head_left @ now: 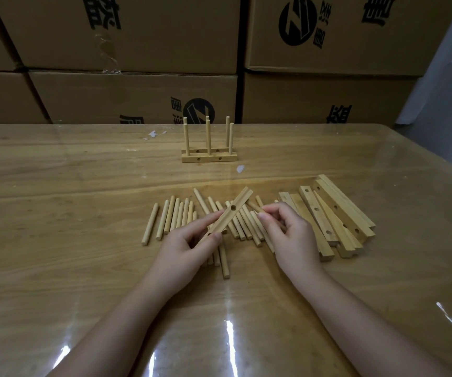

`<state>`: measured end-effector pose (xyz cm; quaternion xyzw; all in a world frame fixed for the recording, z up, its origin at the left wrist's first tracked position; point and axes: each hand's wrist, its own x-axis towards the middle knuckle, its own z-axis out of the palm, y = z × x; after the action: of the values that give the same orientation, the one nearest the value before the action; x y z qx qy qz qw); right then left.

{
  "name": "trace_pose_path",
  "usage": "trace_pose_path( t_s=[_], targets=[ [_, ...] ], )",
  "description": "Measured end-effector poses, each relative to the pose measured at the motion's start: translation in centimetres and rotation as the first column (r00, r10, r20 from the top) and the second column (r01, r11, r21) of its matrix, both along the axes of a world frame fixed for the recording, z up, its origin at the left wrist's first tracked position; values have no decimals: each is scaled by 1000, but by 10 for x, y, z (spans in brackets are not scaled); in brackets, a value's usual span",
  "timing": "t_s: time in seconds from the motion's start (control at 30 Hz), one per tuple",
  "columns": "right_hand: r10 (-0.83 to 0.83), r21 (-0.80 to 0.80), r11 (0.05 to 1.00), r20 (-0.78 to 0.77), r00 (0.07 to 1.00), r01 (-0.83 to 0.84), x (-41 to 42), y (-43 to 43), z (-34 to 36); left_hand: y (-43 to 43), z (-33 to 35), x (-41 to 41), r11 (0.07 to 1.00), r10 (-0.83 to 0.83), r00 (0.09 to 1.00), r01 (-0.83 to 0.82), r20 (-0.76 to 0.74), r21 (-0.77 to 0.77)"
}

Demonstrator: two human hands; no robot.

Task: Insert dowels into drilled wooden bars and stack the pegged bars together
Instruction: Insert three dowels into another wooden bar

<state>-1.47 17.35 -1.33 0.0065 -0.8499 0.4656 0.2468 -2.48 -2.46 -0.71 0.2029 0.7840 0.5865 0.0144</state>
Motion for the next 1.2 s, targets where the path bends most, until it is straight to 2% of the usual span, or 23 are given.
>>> trace_pose_path(
  t_s=[0.47, 0.8, 1.07, 1.2],
  targets=[
    [-27, 37, 999, 63, 998, 25, -1, -1, 1, 0, 4, 3, 1000, -7, 1000, 7, -20, -18],
    [44, -83, 996, 138, 989, -33, -3, 0, 4, -1, 4, 4, 1000, -19, 1000, 19, -21, 5],
    [158, -260, 960, 196, 968, -104, -1, 2, 8, -1, 5, 5, 999, -26, 1000, 26, -16, 24],
    [100, -168, 983, 181, 978, -70, 0, -4, 6, -2, 4, 2, 1000, -25, 1000, 25, -14, -12]
  ],
)
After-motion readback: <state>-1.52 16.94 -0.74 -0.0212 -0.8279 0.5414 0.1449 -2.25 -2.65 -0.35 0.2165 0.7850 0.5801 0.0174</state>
